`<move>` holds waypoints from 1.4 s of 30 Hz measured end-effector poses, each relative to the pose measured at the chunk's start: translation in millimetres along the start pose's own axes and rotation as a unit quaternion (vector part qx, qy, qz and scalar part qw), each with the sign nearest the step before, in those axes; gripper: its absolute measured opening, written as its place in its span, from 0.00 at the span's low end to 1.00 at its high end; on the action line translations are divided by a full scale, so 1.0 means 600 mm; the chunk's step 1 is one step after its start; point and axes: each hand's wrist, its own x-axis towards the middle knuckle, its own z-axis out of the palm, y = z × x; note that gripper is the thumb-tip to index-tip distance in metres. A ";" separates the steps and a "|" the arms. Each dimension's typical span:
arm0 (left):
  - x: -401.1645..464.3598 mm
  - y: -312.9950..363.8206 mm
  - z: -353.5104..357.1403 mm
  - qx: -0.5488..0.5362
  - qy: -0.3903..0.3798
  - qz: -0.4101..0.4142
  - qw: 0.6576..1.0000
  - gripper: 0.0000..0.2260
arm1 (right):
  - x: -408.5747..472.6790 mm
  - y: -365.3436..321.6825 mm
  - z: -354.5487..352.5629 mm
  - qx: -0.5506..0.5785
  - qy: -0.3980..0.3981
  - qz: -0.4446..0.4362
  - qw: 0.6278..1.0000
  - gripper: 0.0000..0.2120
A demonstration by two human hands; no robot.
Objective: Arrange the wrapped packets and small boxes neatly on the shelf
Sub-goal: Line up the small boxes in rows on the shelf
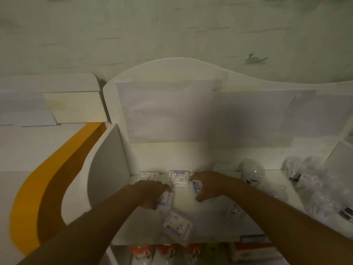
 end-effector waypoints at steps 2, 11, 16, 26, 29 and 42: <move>-0.006 -0.011 0.003 0.003 0.004 -0.016 1.000 0.32 | 0.003 0.000 0.004 0.005 0.001 0.007 1.000 0.37; -0.004 -0.015 0.020 0.021 0.044 -0.065 0.997 0.30 | 0.016 -0.011 0.021 -0.016 0.091 0.136 0.986 0.41; -0.014 -0.041 0.018 0.016 0.015 -0.107 0.994 0.31 | 0.020 -0.013 0.015 -0.005 0.078 0.138 0.987 0.35; -0.006 -0.049 0.030 0.006 0.019 -0.100 0.995 0.31 | 0.042 -0.021 -0.010 0.013 0.016 0.042 0.999 0.37; -0.003 -0.046 0.025 0.008 0.022 -0.093 0.995 0.31 | 0.048 -0.040 -0.007 0.010 0.000 -0.016 1.000 0.40; -0.012 -0.063 0.035 -0.022 0.018 -0.089 0.996 0.32 | 0.076 -0.075 0.044 0.011 0.032 -0.083 0.996 0.35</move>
